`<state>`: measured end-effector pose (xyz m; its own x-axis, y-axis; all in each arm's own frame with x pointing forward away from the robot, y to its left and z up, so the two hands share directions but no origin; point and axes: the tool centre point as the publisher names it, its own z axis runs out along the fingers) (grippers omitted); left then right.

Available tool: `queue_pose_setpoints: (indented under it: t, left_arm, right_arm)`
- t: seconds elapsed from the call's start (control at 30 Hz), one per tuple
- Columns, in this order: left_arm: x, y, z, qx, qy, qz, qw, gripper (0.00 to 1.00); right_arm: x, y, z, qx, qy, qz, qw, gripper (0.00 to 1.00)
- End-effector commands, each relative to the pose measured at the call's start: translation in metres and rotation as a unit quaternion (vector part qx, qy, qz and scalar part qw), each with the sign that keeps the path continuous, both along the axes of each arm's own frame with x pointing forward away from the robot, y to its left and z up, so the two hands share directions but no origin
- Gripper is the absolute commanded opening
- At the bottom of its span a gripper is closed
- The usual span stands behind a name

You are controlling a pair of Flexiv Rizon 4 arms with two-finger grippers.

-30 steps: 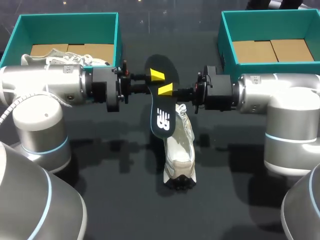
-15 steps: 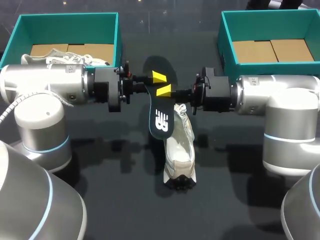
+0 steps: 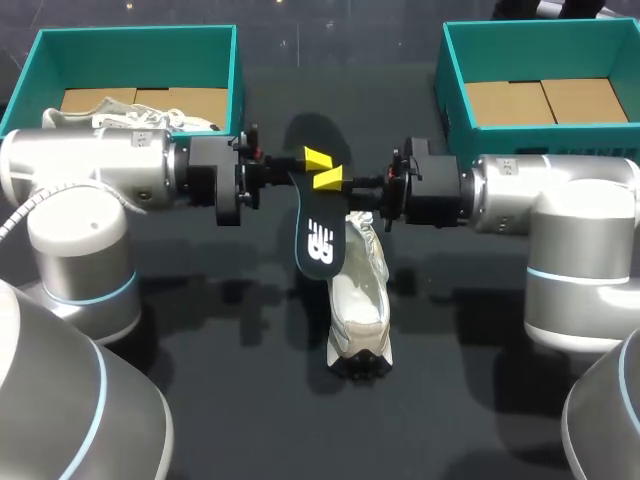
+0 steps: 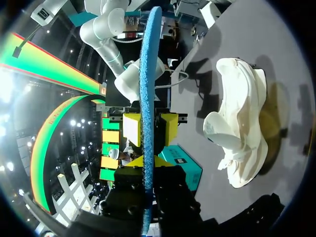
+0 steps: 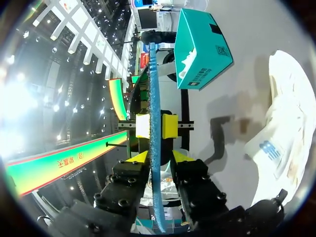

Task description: Take the shoe out of the shoebox, open the shoe tongue, remove and reinsert the insole, then place the shoe into the shoebox

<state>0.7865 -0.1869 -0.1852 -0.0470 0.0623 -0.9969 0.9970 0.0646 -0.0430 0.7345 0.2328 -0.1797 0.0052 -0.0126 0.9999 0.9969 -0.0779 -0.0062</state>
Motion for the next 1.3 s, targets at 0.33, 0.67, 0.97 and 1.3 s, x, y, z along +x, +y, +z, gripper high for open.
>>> queue_pose_setpoints:
  t: [0.33,0.67,0.97,1.3]
  left_arm:
    - [-0.017,0.036,0.010,0.002,0.004,0.011,1.000,0.00]
    - [-0.037,0.054,0.010,0.015,0.023,0.014,1.000,0.00]
    - [-0.049,0.060,0.002,0.039,0.065,0.012,0.997,0.00]
    - [-0.051,0.058,0.004,0.039,0.074,0.011,0.996,0.00]
  right_arm:
    - [0.001,-0.048,-0.004,-0.024,-0.082,-0.004,0.996,1.00]
    - [0.000,-0.053,-0.007,-0.010,-0.147,0.044,0.988,1.00]
    - [-0.008,-0.074,-0.007,-0.020,-0.253,0.069,0.965,1.00]
    - [-0.008,-0.078,-0.008,-0.011,-0.277,0.082,0.957,1.00]
